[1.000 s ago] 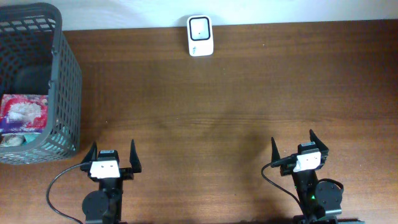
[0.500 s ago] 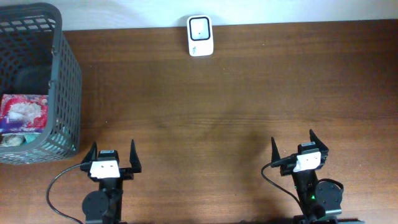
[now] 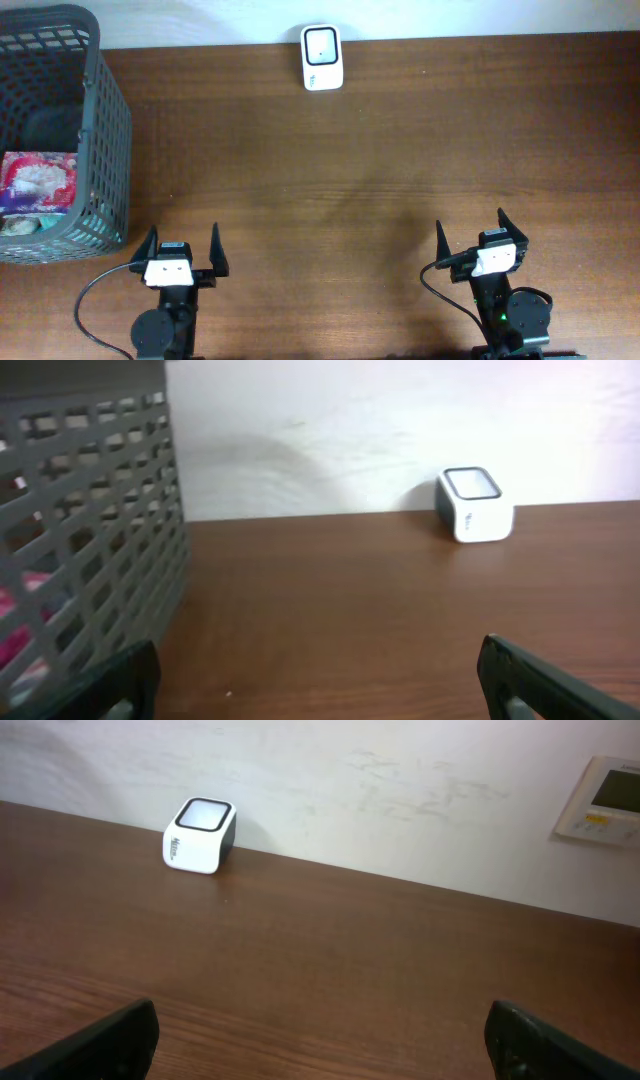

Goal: Scan the item barcode

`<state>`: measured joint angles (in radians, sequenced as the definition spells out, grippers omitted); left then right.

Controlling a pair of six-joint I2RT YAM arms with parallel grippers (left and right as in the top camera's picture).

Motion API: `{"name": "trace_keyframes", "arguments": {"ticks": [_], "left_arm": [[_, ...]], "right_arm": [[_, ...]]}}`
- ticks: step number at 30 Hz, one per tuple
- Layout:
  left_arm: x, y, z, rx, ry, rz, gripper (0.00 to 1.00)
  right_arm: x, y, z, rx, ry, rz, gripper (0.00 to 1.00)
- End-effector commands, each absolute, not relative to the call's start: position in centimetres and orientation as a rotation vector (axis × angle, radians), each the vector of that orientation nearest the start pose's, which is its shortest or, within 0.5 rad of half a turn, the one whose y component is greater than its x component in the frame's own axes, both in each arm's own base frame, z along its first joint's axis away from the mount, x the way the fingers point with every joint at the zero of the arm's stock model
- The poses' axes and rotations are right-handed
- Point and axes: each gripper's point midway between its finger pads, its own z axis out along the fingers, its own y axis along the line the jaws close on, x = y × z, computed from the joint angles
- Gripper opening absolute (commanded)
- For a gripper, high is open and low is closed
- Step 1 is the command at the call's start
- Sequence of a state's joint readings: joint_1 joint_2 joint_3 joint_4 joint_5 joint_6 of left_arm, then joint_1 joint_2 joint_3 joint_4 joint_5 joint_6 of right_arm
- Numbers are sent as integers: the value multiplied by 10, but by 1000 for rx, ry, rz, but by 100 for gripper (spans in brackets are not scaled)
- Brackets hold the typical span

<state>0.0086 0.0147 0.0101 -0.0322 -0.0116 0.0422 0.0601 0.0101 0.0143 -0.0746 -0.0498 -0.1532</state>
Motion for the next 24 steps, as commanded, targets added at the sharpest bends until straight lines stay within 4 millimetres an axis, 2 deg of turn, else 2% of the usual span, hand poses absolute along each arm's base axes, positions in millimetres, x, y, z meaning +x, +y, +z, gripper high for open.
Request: {"name": "trace_keyframes", "arguments": {"ticks": [1,3,4,5,6,8,9,10,11,13,15,16,17,19,21,22,23,24], "left_arm": [[232,-63,211,334,1396,-246,99],[217,-64,263,357,1165,-203,99],[211,-63,277,357,1103,-187,99],[199,-53,309,289,984,-162,99],[189,-43,332,233,918,-126,99],[178,-20,378,113,890,-47,99],[180,-11,393,68,934,-22,99],[195,-7,408,45,1102,-14,99],[216,-20,417,150,1309,-20,99],[237,-47,426,280,1469,-154,99],[263,-46,451,269,1510,-160,99],[286,-32,464,136,1566,-165,99],[310,-25,473,100,1686,-146,99],[353,-13,460,62,1998,-112,99],[380,-7,448,88,2154,-79,99],[396,14,454,24,2148,-40,99],[408,52,462,-133,2110,-22,99],[411,78,464,-230,2089,-4,99]], "right_arm": [[245,24,156,-207,1633,-19,99],[245,24,156,-207,1633,-19,99],[245,24,156,-207,1633,-19,99],[245,24,156,-207,1633,-19,99],[245,24,156,-207,1633,-19,99],[245,24,156,-207,1633,-19,99],[245,24,156,-207,1633,-18,99],[245,24,156,-207,1633,-19,99],[245,24,156,-207,1633,-19,99],[245,24,156,-207,1633,-19,99],[245,24,156,-207,1633,-19,99],[245,24,156,-207,1633,-19,99],[245,24,156,-207,1633,-19,99],[245,24,156,-207,1633,-19,99],[245,24,156,-207,1633,-19,99],[245,24,156,-207,1633,-19,99],[245,24,156,-207,1633,-19,99],[245,24,156,-207,1633,-19,99]]}}
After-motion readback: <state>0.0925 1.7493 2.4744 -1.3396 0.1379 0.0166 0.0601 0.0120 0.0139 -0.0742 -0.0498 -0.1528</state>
